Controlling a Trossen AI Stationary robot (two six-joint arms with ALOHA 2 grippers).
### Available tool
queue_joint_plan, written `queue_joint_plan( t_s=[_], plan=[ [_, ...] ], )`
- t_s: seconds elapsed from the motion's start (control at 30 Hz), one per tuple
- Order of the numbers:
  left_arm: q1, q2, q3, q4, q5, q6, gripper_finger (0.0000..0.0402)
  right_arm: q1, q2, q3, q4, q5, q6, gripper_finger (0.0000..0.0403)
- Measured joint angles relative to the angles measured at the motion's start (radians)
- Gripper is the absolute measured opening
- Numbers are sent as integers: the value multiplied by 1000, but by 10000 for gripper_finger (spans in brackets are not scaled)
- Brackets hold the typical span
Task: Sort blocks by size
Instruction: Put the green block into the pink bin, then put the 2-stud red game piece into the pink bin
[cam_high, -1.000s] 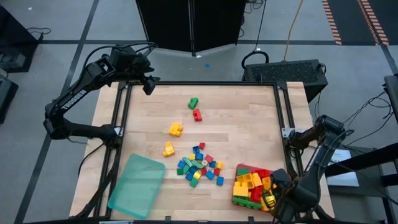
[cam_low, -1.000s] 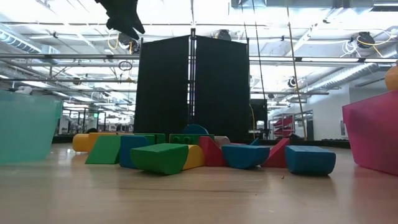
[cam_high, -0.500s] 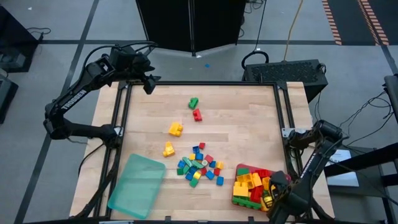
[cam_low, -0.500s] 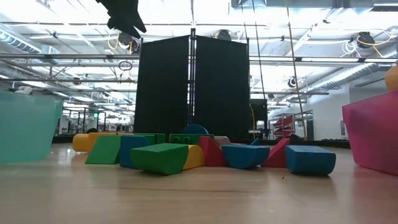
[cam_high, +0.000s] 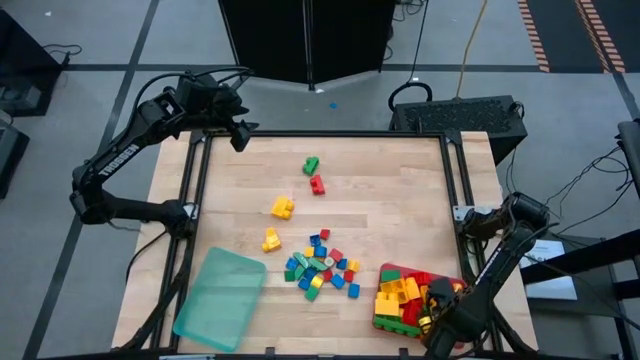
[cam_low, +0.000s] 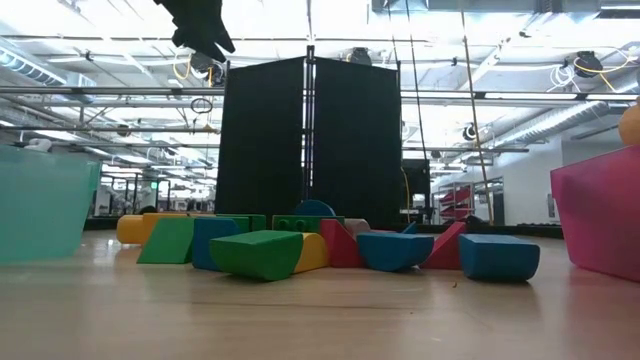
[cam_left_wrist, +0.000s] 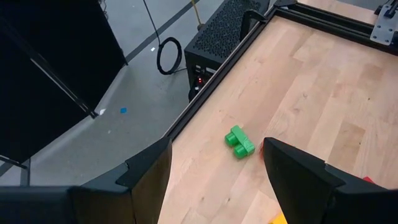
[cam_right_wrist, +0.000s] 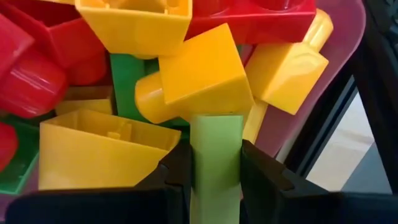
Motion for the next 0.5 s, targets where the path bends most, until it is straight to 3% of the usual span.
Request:
queue_joint_plan(
  t_s=[0.07,0.3,0.5],
  plan=[
    [0,0,0,0,0,0,255,0,0,0,-7,2,-8,92],
    [0,0,0,1,0,0,255,0,0,23,-11,23,-26,210],
    [0,0,0,1,0,0,255,0,-2,48,-16,50,-45,225]
  ],
)
